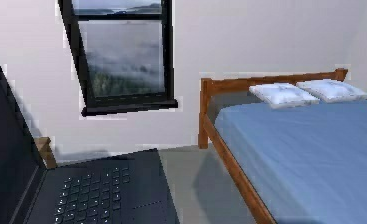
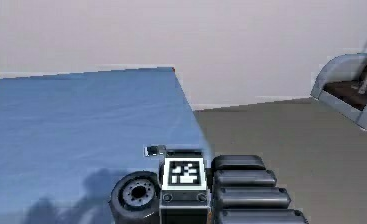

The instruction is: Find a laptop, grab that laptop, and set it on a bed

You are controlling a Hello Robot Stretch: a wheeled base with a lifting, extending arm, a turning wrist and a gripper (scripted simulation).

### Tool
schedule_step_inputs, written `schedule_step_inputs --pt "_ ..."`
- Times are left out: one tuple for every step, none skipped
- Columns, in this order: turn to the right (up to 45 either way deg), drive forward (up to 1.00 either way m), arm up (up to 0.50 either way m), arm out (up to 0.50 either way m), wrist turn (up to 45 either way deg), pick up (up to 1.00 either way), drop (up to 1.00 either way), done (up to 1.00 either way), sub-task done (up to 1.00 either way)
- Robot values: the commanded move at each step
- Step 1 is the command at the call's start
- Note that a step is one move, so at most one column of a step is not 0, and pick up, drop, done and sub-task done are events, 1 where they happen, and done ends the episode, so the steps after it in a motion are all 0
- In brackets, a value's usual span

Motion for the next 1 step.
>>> schedule_step_inputs --pt "0.0 0.05 0.00 0.00 0.0 0.00 0.00 0.00 0.00"
